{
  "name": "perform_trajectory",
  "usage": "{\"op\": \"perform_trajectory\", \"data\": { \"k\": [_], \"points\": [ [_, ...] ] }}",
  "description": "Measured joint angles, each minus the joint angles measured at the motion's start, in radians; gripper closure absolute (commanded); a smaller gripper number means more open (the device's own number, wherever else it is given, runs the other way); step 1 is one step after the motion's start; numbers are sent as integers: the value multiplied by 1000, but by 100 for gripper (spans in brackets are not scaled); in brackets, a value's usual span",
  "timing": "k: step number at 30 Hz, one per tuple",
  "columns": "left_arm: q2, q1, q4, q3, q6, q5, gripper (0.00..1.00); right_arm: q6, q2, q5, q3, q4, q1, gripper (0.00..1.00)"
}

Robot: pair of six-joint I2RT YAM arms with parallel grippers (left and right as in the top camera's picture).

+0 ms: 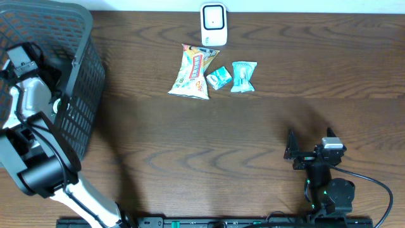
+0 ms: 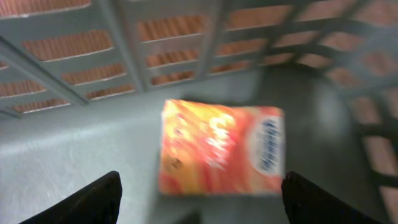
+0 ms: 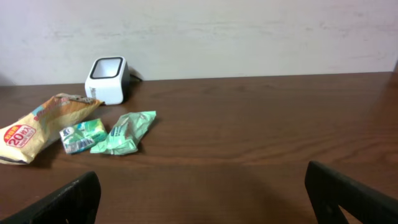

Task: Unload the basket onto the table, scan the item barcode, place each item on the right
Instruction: 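Reach the left gripper into the basket and grasp the orange pack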

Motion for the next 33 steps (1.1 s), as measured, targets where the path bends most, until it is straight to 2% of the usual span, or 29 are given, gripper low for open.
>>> {"op": "perform_trajectory", "data": {
  "k": [10, 12, 16, 18, 19, 20, 21, 30, 33],
  "points": [
    [86, 56, 96, 0, 16, 77, 20, 0, 0, 0, 0, 0, 0, 1],
    [91, 56, 120, 0, 35, 110, 23, 0, 0, 0, 0, 0, 0, 1],
    [94, 56, 135, 0, 59, 164, 44, 0, 0, 0, 0, 0, 0, 1],
    [95, 56, 138, 0, 64, 181, 52, 0, 0, 0, 0, 0, 0, 1],
    [95, 56, 138, 0, 72, 185, 53, 0, 0, 0, 0, 0, 0, 1],
    [95, 56, 134, 0, 85, 188, 62, 0, 0, 0, 0, 0, 0, 1],
    [95, 56, 128, 0, 91, 192, 92, 0, 0, 0, 0, 0, 0, 1],
    [45, 69, -31, 16, 114, 206, 93, 0, 0, 0, 0, 0, 0, 1],
    [-40, 74, -95, 2, 61, 211, 93, 0, 0, 0, 0, 0, 0, 1]
  ]
}}
